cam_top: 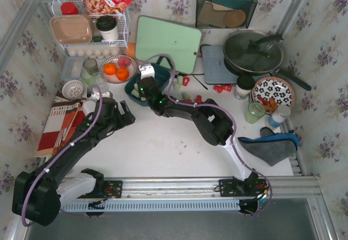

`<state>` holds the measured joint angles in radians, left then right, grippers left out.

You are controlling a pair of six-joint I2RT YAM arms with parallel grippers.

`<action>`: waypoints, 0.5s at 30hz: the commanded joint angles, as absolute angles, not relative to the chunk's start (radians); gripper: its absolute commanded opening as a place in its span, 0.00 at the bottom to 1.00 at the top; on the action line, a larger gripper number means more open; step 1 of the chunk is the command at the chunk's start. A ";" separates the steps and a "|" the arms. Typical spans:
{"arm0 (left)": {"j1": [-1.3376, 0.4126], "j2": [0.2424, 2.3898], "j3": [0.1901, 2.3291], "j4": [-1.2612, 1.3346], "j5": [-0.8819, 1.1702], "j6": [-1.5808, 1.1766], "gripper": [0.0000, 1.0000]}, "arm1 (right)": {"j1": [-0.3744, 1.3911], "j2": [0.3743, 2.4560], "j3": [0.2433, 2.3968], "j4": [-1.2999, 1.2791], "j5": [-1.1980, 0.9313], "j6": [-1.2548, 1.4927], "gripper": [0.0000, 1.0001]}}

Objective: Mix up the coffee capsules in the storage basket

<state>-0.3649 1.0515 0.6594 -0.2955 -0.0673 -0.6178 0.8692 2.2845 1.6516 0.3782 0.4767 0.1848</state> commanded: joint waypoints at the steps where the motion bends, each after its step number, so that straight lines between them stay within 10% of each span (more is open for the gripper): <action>1: -0.365 1.066 0.665 -0.264 -0.078 -0.611 0.92 | 0.851 2.299 1.667 0.353 0.398 0.262 0.41; 15: -0.365 1.076 0.672 -0.272 -0.093 -0.601 0.92 | 0.841 2.178 1.633 0.260 0.354 0.240 0.73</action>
<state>-0.3653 1.0740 0.6670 -0.2905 -0.0864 -0.6098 0.8413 2.2524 1.6894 0.2707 0.3607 0.2440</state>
